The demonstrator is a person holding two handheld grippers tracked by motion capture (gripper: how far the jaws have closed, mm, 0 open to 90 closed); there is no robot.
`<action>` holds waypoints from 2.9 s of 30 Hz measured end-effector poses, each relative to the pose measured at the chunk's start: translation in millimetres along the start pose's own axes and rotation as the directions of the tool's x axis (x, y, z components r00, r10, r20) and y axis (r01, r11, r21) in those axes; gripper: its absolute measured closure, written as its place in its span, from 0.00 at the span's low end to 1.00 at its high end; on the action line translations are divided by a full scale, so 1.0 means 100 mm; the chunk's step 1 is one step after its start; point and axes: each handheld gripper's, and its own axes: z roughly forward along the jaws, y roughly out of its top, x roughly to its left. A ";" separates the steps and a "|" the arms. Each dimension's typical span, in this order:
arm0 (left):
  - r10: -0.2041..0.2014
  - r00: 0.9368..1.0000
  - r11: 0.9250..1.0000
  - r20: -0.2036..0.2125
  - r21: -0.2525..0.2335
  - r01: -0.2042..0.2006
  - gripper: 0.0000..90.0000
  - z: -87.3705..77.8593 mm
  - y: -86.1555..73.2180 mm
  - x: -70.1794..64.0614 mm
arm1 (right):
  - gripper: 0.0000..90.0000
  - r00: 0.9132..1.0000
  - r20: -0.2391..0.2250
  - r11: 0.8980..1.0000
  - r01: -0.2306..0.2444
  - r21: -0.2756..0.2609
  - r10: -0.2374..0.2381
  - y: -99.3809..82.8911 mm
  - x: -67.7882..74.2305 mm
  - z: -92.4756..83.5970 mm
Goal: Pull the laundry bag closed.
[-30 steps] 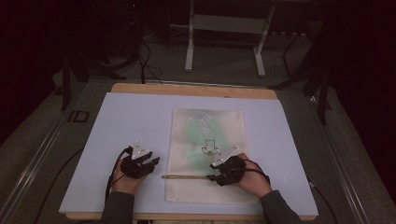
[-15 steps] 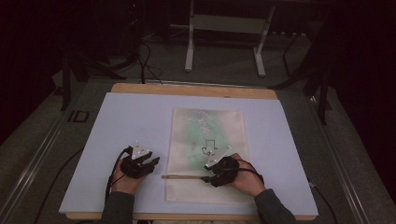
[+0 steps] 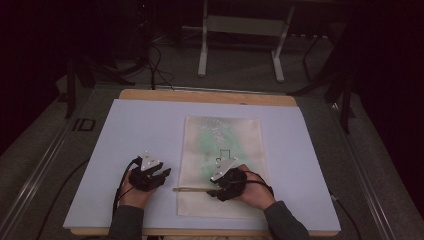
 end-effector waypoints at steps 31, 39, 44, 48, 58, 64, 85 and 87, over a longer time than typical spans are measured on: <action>-0.009 1.000 1.000 0.003 -0.003 0.009 0.66 0.00 0.00 0.01 | 0.72 0.994 -0.049 0.995 0.101 0.015 -0.100 0.41 0.07 0.18; -0.008 1.000 1.000 0.006 -0.002 0.008 0.66 0.00 0.00 0.01 | 0.74 0.990 -0.063 0.991 0.129 0.040 -0.127 0.54 0.07 0.27; -0.014 1.000 1.000 0.003 -0.005 0.014 0.66 -0.01 0.00 0.02 | 0.75 0.988 -0.071 0.988 0.142 0.053 -0.138 0.61 0.08 0.33; -0.012 1.000 1.000 0.004 -0.004 0.012 0.66 -0.01 0.00 0.02 | 0.76 0.987 -0.074 0.987 0.149 0.056 -0.145 0.65 0.09 0.37; -0.024 1.000 1.000 -0.003 -0.013 0.024 0.66 -0.03 0.00 0.04 | 0.78 0.984 -0.079 0.983 0.169 0.075 -0.163 0.78 0.12 0.49; -0.029 1.000 0.999 -0.006 -0.016 0.029 0.66 -0.03 0.00 0.05 | 0.78 0.982 -0.084 0.981 0.178 0.075 -0.171 0.87 0.15 0.55; -0.044 0.999 0.999 -0.012 -0.018 0.044 0.66 -0.05 -0.01 0.08 | 0.80 0.984 -0.087 0.977 0.164 0.136 -0.153 1.02 0.20 0.83; -0.043 0.999 0.999 -0.012 -0.016 0.043 0.66 -0.05 -0.01 0.08 | 0.83 0.985 -0.091 0.979 0.158 0.131 -0.147 1.01 0.20 0.82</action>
